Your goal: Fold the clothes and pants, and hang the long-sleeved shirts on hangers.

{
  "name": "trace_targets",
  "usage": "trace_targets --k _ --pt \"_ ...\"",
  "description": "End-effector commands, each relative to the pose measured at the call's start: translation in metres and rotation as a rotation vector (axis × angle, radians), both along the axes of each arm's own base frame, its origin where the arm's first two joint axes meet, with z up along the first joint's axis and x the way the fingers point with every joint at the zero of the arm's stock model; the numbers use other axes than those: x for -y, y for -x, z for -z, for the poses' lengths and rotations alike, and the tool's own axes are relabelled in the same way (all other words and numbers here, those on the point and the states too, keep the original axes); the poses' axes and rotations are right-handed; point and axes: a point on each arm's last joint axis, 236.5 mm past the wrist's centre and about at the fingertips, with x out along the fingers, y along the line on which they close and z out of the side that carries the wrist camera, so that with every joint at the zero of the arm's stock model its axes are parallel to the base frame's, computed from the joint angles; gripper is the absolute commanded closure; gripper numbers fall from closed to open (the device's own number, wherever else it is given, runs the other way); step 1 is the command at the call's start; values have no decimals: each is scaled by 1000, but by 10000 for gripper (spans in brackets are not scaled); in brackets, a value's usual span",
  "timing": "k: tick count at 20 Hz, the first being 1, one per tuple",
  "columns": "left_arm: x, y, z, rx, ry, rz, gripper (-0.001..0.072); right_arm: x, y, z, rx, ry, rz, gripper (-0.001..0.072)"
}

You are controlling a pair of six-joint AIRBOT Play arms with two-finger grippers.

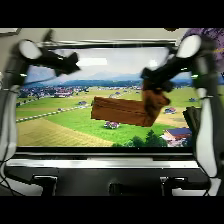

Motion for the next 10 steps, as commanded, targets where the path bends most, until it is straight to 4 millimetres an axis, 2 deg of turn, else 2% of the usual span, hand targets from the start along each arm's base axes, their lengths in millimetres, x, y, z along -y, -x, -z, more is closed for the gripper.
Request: trace_targets --k 1,3,5,7,10 --pt "-94 14 -32 16 -71 -127 691 -92 1 35 -23 -78 -33 686" --pt "-123 18 -39 19 -73 -181 691 -132 -1 47 -32 -166 -35 686" --pt "-142 19 -42 20 -74 -218 691 -156 -9 55 -18 -224 -20 686" --pt "-152 20 -41 11 -75 -235 691 -163 -18 62 -14 -245 10 686" --pt "-154 20 -41 25 -99 -206 691 -166 -30 66 18 -261 31 685"
